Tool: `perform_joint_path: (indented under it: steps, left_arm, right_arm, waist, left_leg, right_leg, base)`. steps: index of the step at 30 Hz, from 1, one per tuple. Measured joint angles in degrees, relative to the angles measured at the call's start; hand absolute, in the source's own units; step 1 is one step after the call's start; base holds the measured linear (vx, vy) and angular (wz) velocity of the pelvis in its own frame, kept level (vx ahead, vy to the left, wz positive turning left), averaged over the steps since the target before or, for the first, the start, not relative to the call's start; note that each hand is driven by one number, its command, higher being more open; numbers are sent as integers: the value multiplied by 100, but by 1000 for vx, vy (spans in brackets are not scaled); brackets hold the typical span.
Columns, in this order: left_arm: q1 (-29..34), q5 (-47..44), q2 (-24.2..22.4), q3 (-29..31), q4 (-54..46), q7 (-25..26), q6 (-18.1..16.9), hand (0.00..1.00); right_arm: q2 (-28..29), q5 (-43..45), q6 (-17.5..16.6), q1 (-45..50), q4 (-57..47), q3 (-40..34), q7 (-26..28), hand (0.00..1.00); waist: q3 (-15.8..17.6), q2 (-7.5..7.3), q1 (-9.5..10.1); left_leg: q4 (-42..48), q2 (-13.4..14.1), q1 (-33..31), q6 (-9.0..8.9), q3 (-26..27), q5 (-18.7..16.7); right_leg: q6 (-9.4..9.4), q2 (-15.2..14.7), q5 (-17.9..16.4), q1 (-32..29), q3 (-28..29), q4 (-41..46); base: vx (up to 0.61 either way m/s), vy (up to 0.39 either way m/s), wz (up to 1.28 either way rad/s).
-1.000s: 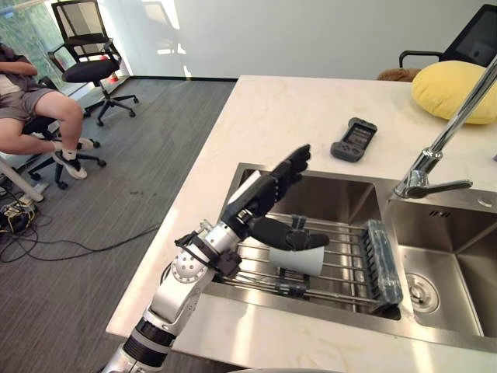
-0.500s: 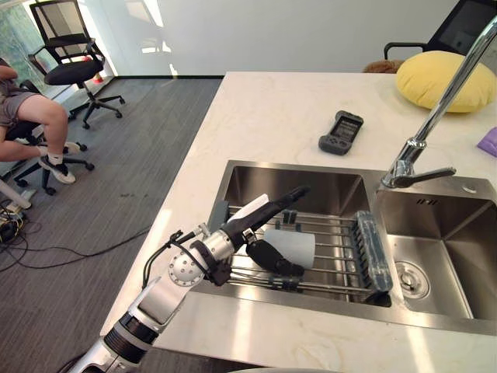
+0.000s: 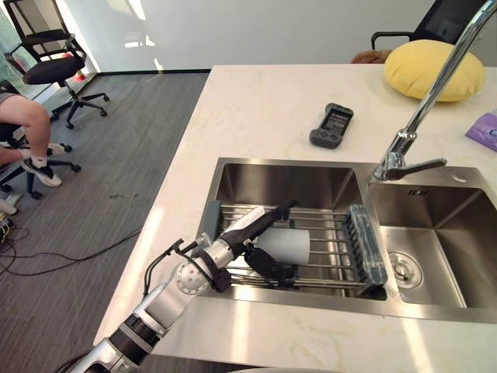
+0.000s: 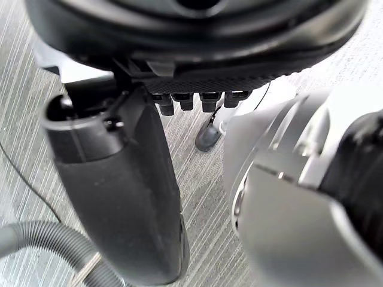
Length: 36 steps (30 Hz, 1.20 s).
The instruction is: Walk over to the sink, pick up the cup, carry it to the dishwasher, place the cup inside the dishwasher, then close the dishwasher door
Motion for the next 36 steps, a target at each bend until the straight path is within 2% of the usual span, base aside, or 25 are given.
perform_joint_path:
  steps: [5,12,22,28,36]
  left_arm:
    - [-13,133,27,-59,2,-33,-143,100]
    - [-191,297,217,-278,16,-121,-145,100]
    - [-589,401,521,-553,17,-385,-157,100]
    - [-1022,457,765,-865,13,-729,-25,100]
    - [-1455,457,881,-1129,-5,-926,206,100]
  right_arm:
    - [-2,0,-46,-18,-7,46,-20,100]
    - [-32,-1,-56,-24,-7,67,25,100]
    - [-273,-1,-57,-17,-41,264,90,100]
    - [-294,-1,-56,-32,-48,264,149,100]
    - [-302,0,-44,-25,-48,264,150,100]
  waist:
    - [23,47,-11]
    - [33,65,-20]
    - [62,240,-161]
    - [84,281,-242]
    - [130,367,-336]
  left_leg:
    - [-27,-3,3,-5,93,-11]
    - [-21,-27,24,1,95,-19]
    - [-18,-25,24,2,88,-20]
    - [-47,-30,24,2,93,-20]
    - [-63,-29,37,1,139,-21]
  right_leg:
    - [6,9,11,-58,84,1]
    - [12,-14,15,-39,87,1]
    - [13,-10,15,-47,87,-1]
    - [13,-8,15,-52,90,-2]
    - [13,-2,15,-71,133,-2]
  base:
    - [-12,-7,-8]
    - [-18,-5,0]
    - [-37,-15,0]
    - [0,0,0]
    - [0,0,-2]
